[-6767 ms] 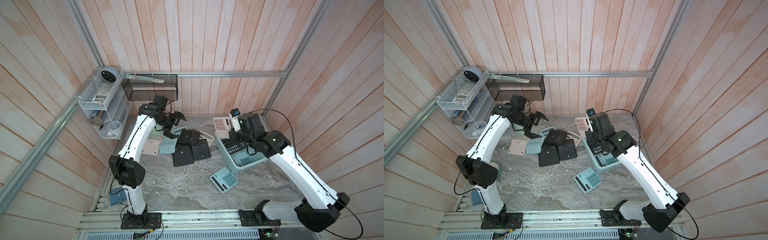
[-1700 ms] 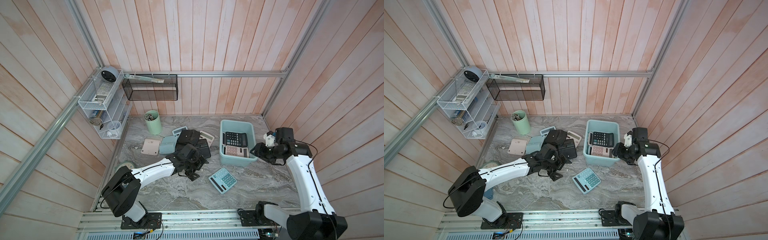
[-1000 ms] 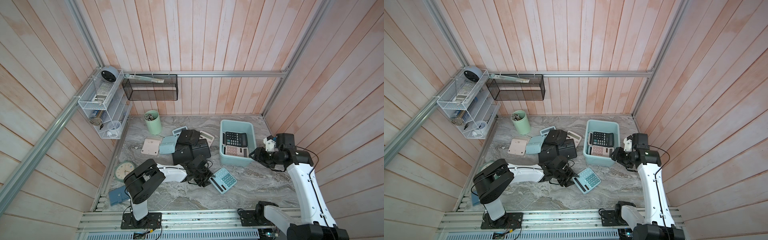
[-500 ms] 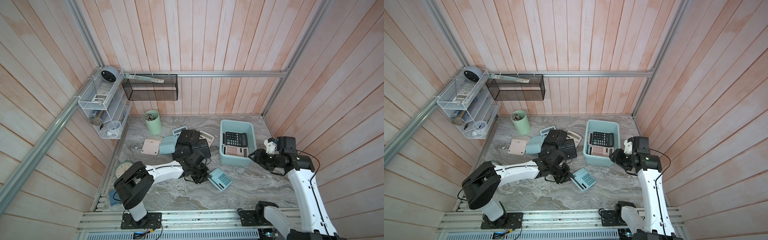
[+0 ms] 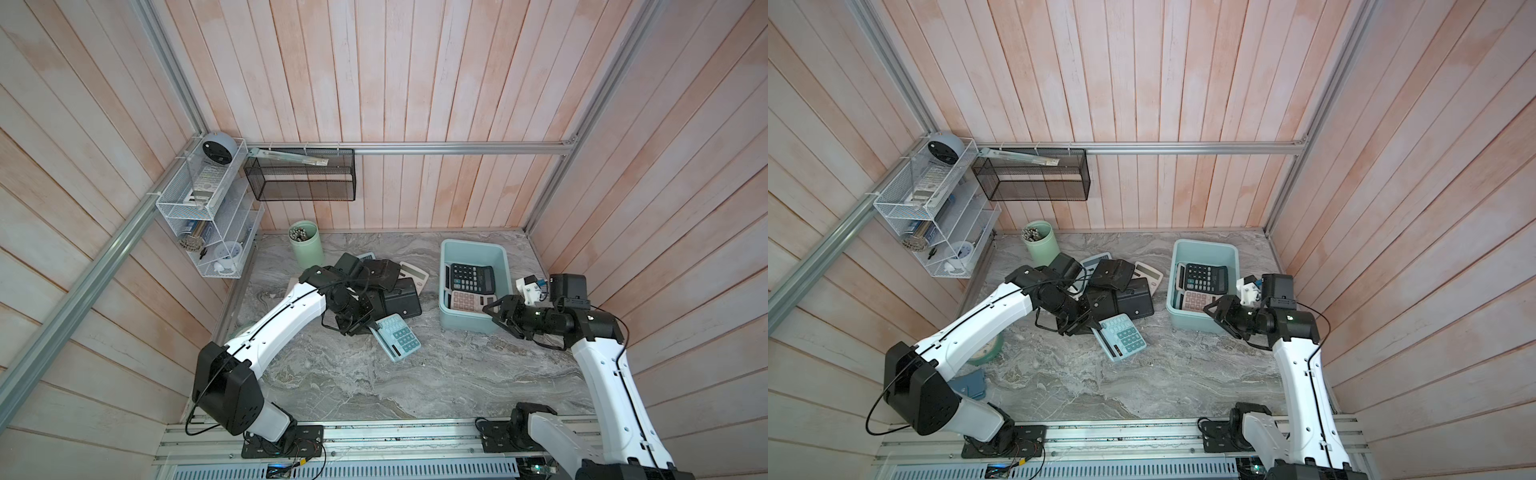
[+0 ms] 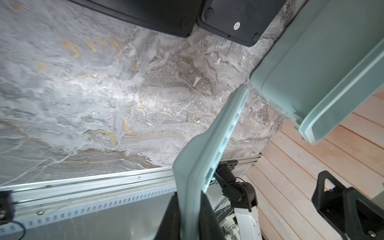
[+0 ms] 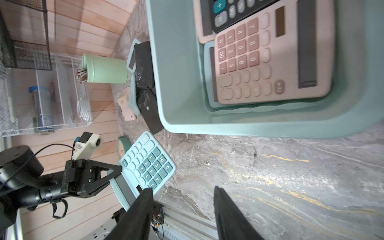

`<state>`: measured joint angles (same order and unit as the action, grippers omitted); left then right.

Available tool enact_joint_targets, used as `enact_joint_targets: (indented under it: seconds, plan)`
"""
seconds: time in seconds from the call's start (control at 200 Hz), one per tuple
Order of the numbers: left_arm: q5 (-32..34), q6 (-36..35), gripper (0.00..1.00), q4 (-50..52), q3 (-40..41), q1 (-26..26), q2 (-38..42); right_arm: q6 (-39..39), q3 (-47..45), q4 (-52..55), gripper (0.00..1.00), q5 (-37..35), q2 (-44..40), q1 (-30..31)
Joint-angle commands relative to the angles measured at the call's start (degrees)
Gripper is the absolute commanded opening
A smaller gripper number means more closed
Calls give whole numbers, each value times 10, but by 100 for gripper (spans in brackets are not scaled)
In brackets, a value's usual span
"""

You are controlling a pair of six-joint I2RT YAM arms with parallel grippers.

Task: Put the calculator in the storage box
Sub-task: Pick up the calculator at the center of the board.

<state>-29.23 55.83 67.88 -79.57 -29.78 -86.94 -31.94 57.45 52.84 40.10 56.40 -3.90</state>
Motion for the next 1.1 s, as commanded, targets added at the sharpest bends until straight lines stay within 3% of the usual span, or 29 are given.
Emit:
enact_joint_targets:
  seconds: [0.0,0.165,0.295,0.48,0.875,1.095]
  plan:
    - [-25,-95,0,104,-55,29,-1,-40,-4,-67,54,76,16,29]
    - [-90,-118,0,87,-108,53,-12,-76,8,-141,54,114,68,87]
    - [-145,-109,0,32,-103,59,-9,-91,31,-181,54,144,122,119]
    - [-216,-9,0,-147,-35,60,9,-112,71,-219,54,202,196,153]
    - [-258,53,0,-272,-5,60,1,-118,111,-237,50,265,263,178]
    - [-259,58,0,-292,-5,60,-17,-159,114,-297,35,299,279,179]
